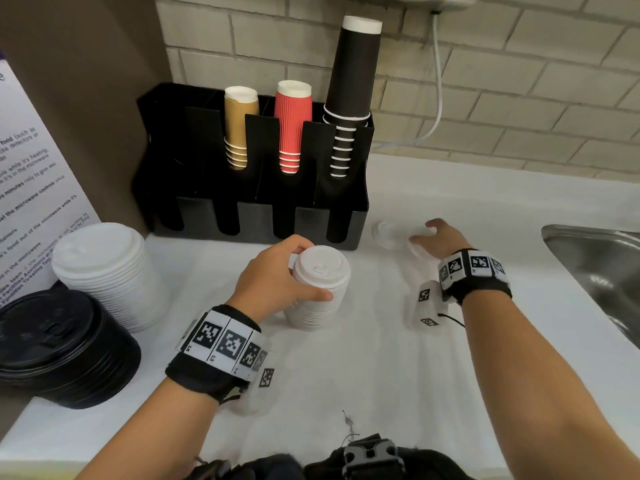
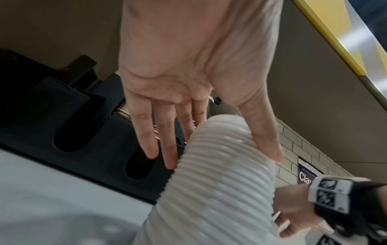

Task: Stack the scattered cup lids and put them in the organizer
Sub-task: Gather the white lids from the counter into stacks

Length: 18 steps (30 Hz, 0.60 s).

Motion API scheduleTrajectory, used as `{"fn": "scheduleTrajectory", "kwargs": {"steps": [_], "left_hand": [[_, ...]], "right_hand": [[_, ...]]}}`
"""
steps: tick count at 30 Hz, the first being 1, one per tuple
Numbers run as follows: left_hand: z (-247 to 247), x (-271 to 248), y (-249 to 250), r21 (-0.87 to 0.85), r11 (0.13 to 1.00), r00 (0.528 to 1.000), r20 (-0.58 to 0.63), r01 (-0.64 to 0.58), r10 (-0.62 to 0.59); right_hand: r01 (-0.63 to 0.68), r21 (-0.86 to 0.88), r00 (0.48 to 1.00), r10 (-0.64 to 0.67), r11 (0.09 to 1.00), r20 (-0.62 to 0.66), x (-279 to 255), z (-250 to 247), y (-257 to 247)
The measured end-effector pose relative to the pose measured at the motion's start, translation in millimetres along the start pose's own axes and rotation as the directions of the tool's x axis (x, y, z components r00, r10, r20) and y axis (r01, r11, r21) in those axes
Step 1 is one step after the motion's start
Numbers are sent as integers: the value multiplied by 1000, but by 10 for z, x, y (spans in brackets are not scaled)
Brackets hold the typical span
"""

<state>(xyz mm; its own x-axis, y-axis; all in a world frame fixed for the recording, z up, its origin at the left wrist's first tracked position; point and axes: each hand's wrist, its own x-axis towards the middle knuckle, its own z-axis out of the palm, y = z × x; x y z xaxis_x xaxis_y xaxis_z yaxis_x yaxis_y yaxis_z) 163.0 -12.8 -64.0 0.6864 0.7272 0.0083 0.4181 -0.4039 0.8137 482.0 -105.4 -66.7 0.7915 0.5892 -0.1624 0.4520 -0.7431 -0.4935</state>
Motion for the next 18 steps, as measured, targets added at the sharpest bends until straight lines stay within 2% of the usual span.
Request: {"fn": "scheduleTrajectory", "kwargs": {"steps": [1,3,4,6,9,13,18], "left_hand": [[3,-5,1,-5,1000,1000,-2,-1,1],[9,-17,6,-14,1000,1000,-4,-1,0],[12,-25,10,-18,1000,1000,-5,-1,1],[18,-46,17,-26,1000,1000,-12,-2,2],[32,-77,25,-33,999,1000,-30,-2,1],[53,-106,31,-73,997,999,-51,-7,3],[65,-125,43,-86,996,998,-66,-4,-2]], "right_hand": [[44,146,999,-43,988,-8,-123,-37,-73],[136,446,988,-152,884,-1,-448,-53,-245],[175,536,976,-216,826,14,-616,-24,-330],[252,601,933,-355,758,57,-916,75,-488],[373,598,857,-510,709,70,-1205,213,-663],[553,487,755,-654,676,50,-1359,303,-777],[626,377,714,-696,683,75,-1415,353,-891]]}}
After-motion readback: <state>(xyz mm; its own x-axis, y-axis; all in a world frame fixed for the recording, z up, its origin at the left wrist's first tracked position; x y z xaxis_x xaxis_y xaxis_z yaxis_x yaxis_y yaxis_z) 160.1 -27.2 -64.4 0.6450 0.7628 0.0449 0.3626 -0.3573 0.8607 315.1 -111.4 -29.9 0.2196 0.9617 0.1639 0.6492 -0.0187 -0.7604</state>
